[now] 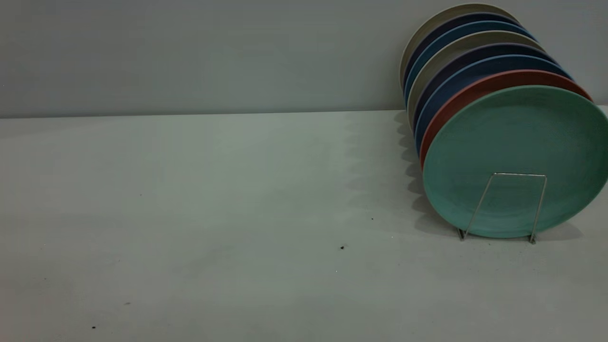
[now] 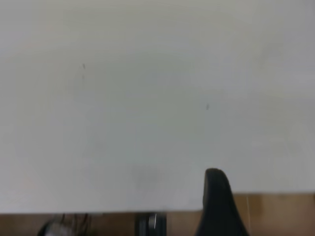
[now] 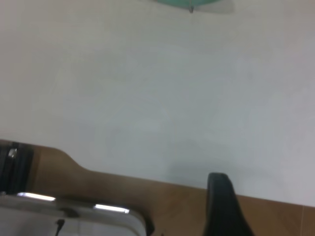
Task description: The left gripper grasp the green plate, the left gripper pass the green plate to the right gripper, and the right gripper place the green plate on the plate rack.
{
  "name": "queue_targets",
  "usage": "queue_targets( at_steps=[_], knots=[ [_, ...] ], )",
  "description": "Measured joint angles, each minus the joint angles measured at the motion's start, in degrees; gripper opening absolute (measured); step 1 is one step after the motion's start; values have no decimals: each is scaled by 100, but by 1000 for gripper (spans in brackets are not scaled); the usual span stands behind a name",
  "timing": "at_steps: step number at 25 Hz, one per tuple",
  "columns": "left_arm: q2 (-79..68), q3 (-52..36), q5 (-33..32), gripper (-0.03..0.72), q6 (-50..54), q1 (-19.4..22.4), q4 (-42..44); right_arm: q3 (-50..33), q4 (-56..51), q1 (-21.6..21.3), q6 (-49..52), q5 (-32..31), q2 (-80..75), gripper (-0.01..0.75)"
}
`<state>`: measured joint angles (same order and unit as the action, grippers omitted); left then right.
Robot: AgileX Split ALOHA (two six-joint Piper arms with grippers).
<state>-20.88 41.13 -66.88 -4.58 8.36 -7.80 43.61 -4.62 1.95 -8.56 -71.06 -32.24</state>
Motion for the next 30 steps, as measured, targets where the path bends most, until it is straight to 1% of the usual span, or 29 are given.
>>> queue_targets(
  at_steps=[7, 10, 13, 17, 24, 30],
  knots=[
    [1495, -312, 0, 508, 142, -7, 37, -999, -150, 0, -260, 0, 1663, 459],
    [1896, -528, 0, 508, -22, -238, 80, -1360, -167, 0, -288, 0, 1987, 459],
    [2129, -820, 0, 508, -103, -455, 184, -1441, -255, 0, -301, 186, 2030, 459],
    [2213, -1064, 0, 508, -122, -503, 212, -1618, -396, 34, -347, 534, 2032, 459],
    [2218, -1311, 124, 508, -299, -703, 182, -1650, -410, 34, -359, 585, 2032, 459],
    [2218, -1317, 163, 508, -311, -732, 164, -1657, -410, 34, -359, 591, 2032, 459]
  ],
)
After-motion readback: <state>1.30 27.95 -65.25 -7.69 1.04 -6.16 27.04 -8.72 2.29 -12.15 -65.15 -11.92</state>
